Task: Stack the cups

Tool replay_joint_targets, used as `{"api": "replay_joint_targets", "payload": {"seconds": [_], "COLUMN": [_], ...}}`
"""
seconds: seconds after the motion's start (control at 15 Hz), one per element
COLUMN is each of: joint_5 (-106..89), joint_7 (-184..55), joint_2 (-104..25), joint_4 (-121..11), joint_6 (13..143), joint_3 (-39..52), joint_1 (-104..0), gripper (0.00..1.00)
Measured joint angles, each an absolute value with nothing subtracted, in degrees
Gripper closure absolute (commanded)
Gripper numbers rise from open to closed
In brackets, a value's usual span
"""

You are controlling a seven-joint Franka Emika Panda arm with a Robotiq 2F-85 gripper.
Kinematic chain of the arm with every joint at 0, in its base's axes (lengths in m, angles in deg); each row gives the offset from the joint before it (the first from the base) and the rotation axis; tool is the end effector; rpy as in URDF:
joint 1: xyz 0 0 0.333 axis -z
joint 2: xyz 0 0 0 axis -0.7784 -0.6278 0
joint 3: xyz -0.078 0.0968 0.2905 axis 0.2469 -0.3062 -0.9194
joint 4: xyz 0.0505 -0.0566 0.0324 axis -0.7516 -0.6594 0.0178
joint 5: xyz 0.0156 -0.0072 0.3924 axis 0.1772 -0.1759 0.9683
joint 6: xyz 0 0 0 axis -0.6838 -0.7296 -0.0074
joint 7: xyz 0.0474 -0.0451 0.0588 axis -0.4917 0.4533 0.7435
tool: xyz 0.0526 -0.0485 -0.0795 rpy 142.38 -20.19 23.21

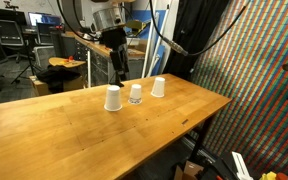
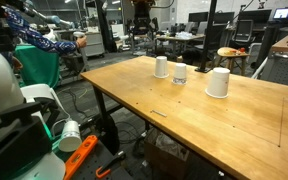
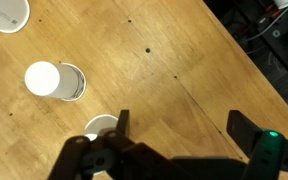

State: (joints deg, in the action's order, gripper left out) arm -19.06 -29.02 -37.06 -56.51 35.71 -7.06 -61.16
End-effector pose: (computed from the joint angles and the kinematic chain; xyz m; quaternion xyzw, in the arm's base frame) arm 0.5779 0.1731 0.4566 0.8843 0.4371 -0.1433 0.0806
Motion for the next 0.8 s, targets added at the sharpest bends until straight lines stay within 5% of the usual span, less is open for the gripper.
{"api": "replay_joint_targets", "payload": {"seconds": [0.8], "joint_5": [-19.9], "joint_7": [-28.4], "joint_2": [-53.9], "joint_4": [-31.2], "joint_6": [27.0], "joint_3": [-6.4], "joint_1": [-60.8], "gripper": [0.0]}}
